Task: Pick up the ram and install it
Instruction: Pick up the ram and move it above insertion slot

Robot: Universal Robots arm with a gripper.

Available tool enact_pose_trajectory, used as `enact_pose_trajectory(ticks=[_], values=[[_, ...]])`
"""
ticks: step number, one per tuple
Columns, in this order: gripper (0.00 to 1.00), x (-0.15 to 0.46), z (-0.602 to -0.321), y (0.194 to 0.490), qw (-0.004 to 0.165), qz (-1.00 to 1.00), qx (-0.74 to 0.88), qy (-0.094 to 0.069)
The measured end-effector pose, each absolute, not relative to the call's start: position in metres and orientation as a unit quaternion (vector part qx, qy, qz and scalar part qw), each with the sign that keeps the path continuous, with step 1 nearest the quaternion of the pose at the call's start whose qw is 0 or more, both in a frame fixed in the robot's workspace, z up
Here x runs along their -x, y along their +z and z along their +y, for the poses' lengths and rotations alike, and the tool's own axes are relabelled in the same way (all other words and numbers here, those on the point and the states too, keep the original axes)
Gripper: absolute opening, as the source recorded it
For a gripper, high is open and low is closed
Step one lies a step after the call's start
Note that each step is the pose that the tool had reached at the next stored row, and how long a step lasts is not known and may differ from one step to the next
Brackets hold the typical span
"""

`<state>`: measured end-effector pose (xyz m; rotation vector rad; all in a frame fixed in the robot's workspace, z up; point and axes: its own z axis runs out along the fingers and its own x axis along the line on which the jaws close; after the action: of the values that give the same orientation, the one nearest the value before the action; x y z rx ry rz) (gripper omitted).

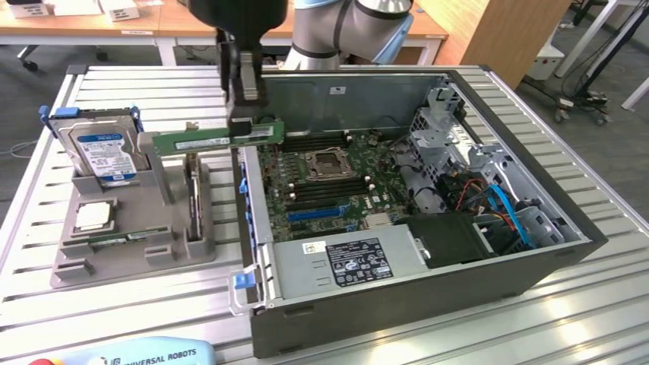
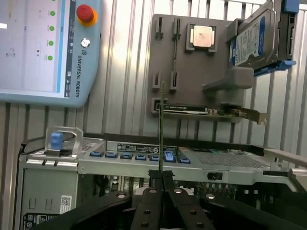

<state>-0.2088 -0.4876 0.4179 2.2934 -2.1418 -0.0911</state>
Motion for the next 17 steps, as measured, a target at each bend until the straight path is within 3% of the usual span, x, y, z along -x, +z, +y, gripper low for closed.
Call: enact_pose_trajectory(ticks=[17], values=[[0.12, 0.153, -0.488, 0.418, 0.001, -0.68, -0.733, -0.029]])
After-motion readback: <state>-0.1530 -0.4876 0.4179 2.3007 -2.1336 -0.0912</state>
